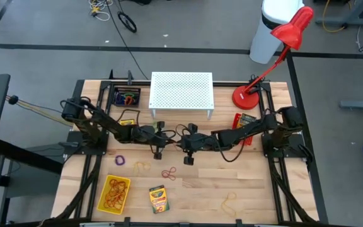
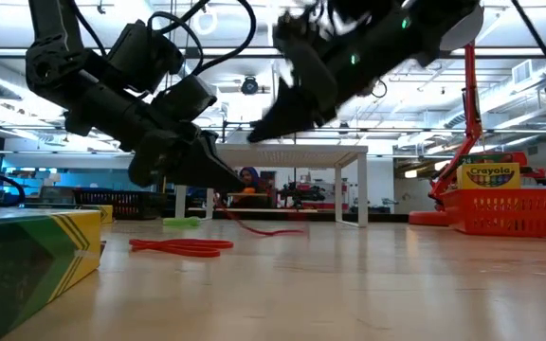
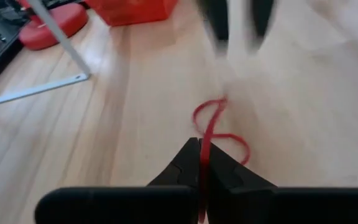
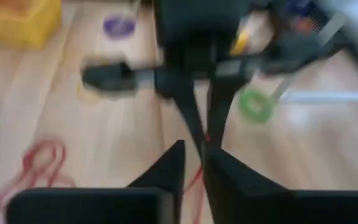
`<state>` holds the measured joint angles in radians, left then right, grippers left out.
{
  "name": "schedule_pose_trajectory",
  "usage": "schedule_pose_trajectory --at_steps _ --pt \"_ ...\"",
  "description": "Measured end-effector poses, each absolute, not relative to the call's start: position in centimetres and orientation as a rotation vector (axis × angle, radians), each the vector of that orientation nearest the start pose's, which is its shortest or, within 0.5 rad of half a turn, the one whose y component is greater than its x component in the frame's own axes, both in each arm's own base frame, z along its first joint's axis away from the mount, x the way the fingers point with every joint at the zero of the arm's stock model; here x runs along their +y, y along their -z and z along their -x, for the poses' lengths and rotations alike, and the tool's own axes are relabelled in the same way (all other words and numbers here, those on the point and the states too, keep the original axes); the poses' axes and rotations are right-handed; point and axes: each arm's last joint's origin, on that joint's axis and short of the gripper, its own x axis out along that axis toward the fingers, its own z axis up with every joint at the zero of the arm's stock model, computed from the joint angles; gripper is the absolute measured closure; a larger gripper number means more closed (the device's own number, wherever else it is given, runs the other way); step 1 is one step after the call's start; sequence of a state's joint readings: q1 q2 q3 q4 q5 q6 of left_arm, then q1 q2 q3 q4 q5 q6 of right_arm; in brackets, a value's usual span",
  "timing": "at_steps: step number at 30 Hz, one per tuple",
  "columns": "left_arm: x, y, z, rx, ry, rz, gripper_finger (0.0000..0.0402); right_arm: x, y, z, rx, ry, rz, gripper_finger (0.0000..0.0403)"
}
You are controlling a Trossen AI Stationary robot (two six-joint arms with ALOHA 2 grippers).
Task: Pick & Place Office Desk Supplies
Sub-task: Put the red rubber band into the yellow bin
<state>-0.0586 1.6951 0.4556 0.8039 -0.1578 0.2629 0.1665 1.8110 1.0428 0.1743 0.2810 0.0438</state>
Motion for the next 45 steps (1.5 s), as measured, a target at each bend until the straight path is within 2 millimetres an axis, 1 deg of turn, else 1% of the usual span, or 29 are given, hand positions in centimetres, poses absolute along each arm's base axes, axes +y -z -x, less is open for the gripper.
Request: schedule_pose_trajectory --at_steps 3,6,9,10,12,14,16,17,18,22,24,28,31,34,38,42,45 --pt "-0.6 -11.1 -27.4 0.458 -0.072 -0.307 0.0397 6.3 -19.6 -37.0 0.521 0.23 0.126 0.0305" --pt "-0.1 -10.8 -27.0 0.473 -0.089 -0.295 0.0398 6.8 -20.5 -36.1 0.522 0.324 0.174 0.0268" --pt "0.0 -11.3 -26.8 0.453 -0.096 -0.292 0.0398 6.9 -20.6 -35.4 0.518 0.338 0.174 0.0258" --pt "-0.2 -11.8 -26.6 0.438 -0.087 -0.29 0.0398 6.9 -20.3 -35.1 0.521 0.34 0.169 0.0264" --pt "-0.5 -13.0 -26.3 0.405 -0.055 -0.279 0.0398 6.8 -19.6 -34.7 0.517 0.339 0.146 0.0287" --pt "-1.0 -14.5 -25.7 0.383 -0.003 -0.24 0.0398 6.7 -18.8 -34.3 0.508 0.345 0.129 0.0323" --pt "-1.5 -16.0 -24.8 0.407 0.069 -0.181 0.0397 6.7 -18.3 -34.0 0.492 0.335 0.118 0.0367" --pt "-1.8 -16.8 -24.4 0.429 0.099 -0.151 0.0397 6.6 -18.1 -33.9 0.486 0.327 0.112 0.0384" --pt "-2.1 -17.6 -23.9 0.454 0.12 -0.12 0.0397 6.6 -17.9 -33.8 0.481 0.318 0.107 0.0393" --pt "-3.8 -21.0 -21.3 0.555 0.188 -0.025 0.0398 6.6 -17.5 -33.5 0.454 0.3 0.089 0.0374" --pt "-4.8 -22.6 -20.2 0.588 0.224 0.023 0.0398 6.6 -17.3 -33.4 0.458 0.286 0.086 0.0372" --pt "-6.9 -25.6 -18.4 0.667 0.31 0.138 0.0398 6.6 -17.2 -33.3 0.468 0.286 0.089 0.0393" --pt "-8.4 -27.1 -17.1 0.772 0.357 0.256 0.0398 6.6 -17.1 -33.3 0.472 0.285 0.091 0.0396" --pt "-9.9 -27.5 -15.8 0.895 0.369 0.404 0.0398 6.6 -17.1 -33.3 0.474 0.285 0.091 0.0386" --pt "-11.6 -26.4 -14.1 1.048 0.338 0.532 0.0398 6.6 -17.1 -33.3 0.476 0.277 0.09 0.0387" --pt "-13.0 -24.8 -13.0 1.112 0.303 0.593 0.0398 6.6 -17.1 -33.3 0.476 0.271 0.088 0.0398" --pt "-13.9 -24.1 -12.5 1.128 0.302 0.645 0.0398 6.6 -17.2 -33.3 0.473 0.271 0.089 0.0393"
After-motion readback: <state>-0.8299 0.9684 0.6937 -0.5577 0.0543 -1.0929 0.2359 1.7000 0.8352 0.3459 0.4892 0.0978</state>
